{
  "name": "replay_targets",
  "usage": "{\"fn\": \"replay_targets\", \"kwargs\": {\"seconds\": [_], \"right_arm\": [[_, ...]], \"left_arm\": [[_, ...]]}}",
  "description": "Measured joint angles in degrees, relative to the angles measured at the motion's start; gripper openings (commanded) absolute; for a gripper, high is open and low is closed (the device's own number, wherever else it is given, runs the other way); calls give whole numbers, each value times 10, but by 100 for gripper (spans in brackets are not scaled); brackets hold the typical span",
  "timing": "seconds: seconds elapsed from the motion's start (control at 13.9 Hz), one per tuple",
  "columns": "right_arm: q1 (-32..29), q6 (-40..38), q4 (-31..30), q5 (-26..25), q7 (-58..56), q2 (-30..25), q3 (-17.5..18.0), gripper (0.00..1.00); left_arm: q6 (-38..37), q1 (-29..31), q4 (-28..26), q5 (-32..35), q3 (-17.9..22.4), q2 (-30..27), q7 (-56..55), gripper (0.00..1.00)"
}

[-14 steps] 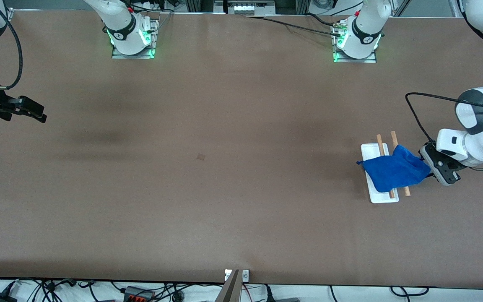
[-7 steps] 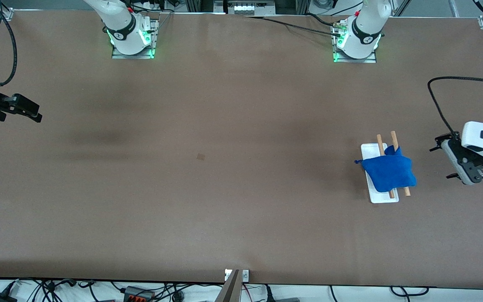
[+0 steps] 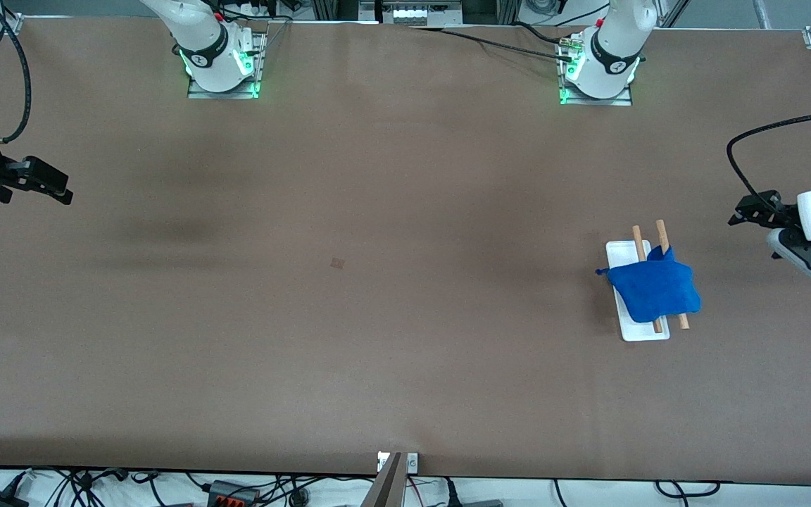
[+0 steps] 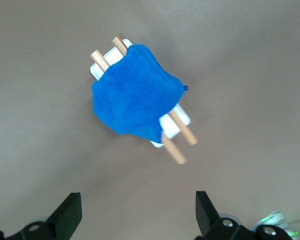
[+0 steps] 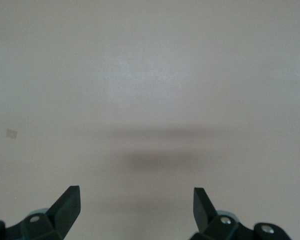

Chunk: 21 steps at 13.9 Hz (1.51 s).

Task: Pass towel and hang on rack
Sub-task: 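Open the left gripper and draw it back from the rack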

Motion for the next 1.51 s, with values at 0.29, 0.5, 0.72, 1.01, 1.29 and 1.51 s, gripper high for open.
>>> {"fn": "replay_targets", "kwargs": {"seconds": [0.29,0.5,0.72,1.01,1.29,1.51], "right_arm": [[0,-11,0,0,0,2,0,100],[0,-19,0,0,0,2,0,100],[0,-17,0,0,0,2,1,100],[0,-17,0,0,0,5,1,100],[0,-17,0,0,0,5,6,100],[0,-17,0,0,0,5,6,100]], "left_arm": [[-55,-41,14,1,0,-49,-209,100],[-66,-63,14,2,-1,-70,-325,100],[-66,-66,14,2,0,-73,-360,100],[-18,-66,13,13,0,-73,-371,100],[-26,-66,12,14,-3,-73,-371,100],[-27,-66,12,14,-3,-73,-371,100]]}}
